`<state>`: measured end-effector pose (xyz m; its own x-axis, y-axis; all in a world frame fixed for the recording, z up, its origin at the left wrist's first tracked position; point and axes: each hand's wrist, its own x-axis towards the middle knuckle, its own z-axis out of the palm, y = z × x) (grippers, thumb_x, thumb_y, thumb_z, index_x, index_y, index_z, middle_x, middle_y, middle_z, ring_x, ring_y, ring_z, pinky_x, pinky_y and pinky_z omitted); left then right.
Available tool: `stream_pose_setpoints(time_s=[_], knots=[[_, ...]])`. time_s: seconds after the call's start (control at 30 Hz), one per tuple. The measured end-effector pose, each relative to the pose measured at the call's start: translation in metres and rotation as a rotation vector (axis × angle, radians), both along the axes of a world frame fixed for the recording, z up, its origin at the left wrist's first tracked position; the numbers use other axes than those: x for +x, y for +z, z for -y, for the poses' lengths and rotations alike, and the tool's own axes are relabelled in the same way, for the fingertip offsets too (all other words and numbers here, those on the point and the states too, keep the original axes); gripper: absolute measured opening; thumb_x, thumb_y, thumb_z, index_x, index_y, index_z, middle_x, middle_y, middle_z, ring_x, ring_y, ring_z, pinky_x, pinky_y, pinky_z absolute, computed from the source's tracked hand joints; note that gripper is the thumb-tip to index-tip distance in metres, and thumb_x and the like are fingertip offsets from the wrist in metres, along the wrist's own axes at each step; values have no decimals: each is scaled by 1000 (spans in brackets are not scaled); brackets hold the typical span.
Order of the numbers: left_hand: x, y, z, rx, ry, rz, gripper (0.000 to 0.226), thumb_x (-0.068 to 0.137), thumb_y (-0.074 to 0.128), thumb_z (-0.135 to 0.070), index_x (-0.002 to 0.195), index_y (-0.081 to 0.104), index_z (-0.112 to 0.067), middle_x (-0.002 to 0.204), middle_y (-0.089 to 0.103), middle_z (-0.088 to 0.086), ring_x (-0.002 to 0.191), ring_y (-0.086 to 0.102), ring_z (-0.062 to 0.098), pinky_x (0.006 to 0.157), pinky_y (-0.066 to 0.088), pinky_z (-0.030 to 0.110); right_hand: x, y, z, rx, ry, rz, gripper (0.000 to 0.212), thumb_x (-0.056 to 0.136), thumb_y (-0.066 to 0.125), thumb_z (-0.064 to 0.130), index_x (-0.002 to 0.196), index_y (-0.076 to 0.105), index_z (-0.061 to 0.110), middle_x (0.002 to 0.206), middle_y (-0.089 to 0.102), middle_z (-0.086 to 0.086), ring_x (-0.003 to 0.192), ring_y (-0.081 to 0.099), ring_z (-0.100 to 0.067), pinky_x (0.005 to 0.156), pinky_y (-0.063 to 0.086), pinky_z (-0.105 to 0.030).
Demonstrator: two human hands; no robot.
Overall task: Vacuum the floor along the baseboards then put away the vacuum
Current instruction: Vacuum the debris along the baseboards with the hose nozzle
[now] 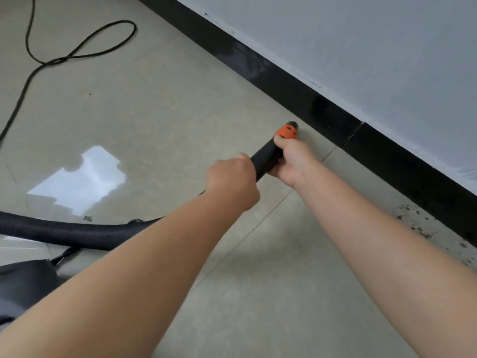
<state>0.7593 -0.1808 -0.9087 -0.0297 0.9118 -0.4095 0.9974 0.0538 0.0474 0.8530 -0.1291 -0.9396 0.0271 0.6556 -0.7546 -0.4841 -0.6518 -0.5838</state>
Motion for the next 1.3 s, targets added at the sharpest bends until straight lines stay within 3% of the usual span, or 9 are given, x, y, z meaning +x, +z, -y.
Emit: stream_pose_setpoints(time_s=[0.2,0.5,0.67,0.8,1.13,1.3], knots=[[12,-9,-27,19,43,73,22,84,52,-13,94,31,-12,81,42,3,81,43,23,64,36,30,9,-8,-31,32,31,40,37,98,47,16,133,42,4,119,52,-16,108,54,-33,85,48,-47],[-45,-14,-14,103,155,-96,24,85,51,-15,89,28,-10,83,42,4,79,40,22,63,34,30,-66,-15,-39,34,244,40,35,98,45,18,131,41,5,130,49,-15,117,51,-34,80,47,-44],[-59,-15,-30,70,153,-106,26,85,53,-18,90,29,-10,76,41,2,78,41,24,60,31,30,-78,-11,-51,28,231,101,34,97,47,18,129,43,6,128,50,-15,114,52,-34,80,51,-44],[-49,-8,-48,27,-9,-114,26,85,54,-20,91,31,-10,67,35,-1,76,43,24,54,28,27,-55,-4,-52,5,105,179,37,96,49,19,130,42,6,127,50,-15,114,51,-34,91,50,-48],[-10,-19,-4,-20,-388,-58,25,84,52,-24,91,29,-15,66,33,-5,75,40,19,51,25,25,19,-14,37,-95,-150,148,44,96,50,19,135,34,5,125,50,-16,111,53,-32,77,53,-39],[18,-21,23,-10,-422,-36,25,85,51,-24,91,28,-15,67,31,-5,77,39,19,47,21,24,51,-11,65,-129,-166,141,42,97,49,16,134,33,6,127,46,-16,117,50,-33,73,51,-40]])
